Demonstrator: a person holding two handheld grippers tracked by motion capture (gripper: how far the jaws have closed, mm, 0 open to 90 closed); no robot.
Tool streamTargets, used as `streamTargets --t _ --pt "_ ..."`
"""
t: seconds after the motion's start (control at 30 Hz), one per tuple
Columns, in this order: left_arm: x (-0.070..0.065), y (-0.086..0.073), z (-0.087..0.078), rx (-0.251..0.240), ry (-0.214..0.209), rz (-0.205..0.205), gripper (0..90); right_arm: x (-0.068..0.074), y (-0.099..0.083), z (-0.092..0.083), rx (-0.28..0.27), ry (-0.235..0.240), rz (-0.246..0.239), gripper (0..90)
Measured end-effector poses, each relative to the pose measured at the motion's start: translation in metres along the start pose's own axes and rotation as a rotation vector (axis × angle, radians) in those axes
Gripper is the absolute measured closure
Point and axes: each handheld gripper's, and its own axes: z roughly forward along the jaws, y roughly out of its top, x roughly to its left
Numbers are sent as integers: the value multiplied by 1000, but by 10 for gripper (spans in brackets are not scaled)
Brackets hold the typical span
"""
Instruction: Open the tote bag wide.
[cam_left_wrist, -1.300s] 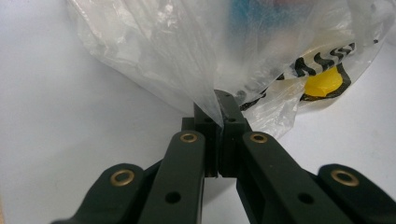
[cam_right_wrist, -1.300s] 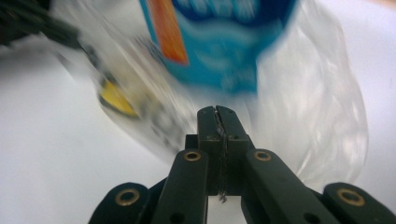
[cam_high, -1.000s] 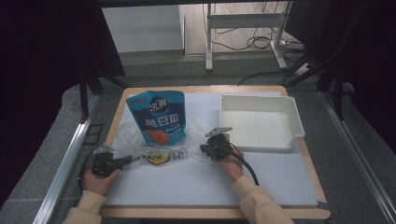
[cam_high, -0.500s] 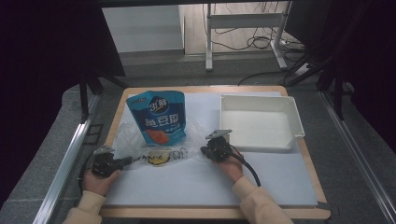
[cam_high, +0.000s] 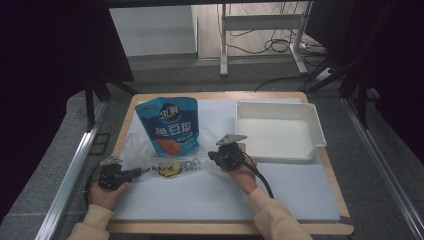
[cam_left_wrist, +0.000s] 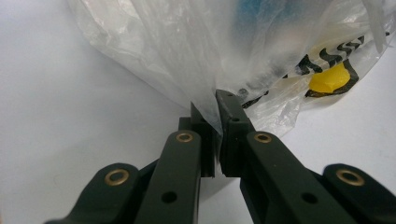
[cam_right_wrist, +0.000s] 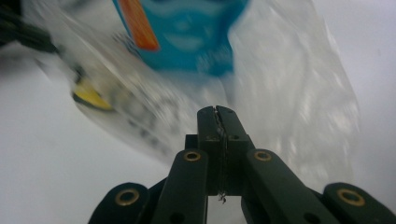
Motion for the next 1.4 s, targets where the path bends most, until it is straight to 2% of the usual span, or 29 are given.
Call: streamTargets --t 0.13,0.23,0.37,0.6,0.8,0.97,1.1,1.2,1.33,1.4 --pt "-1 0 0 3 -2 6 884 11 22 7 -20 27 -19 883" --pt "0 0 -1 2 -4 5 887 21 37 20 -5 49 -37 883" --pt "-1 0 -1 3 -7 3 889 33 44 41 33 66 -68 883" --pt "0 0 -1 5 -10 4 889 37 31 74 128 73 -63 883" --pt "0 -1 0 10 -10 2 890 43 13 79 194 115 -82 886" --pt "-1 -1 1 16 -10 2 890 47 6 70 191 138 -88 885" --pt "-1 -1 1 18 -11 4 890 52 19 61 121 161 -80 885" --pt "-1 -1 1 17 -11 7 890 62 33 56 67 185 -77 885" --pt "-1 -1 2 15 -13 4 891 73 46 57 32 202 -80 885" --pt "-1 -1 2 16 -14 5 892 80 52 62 27 195 -85 885"
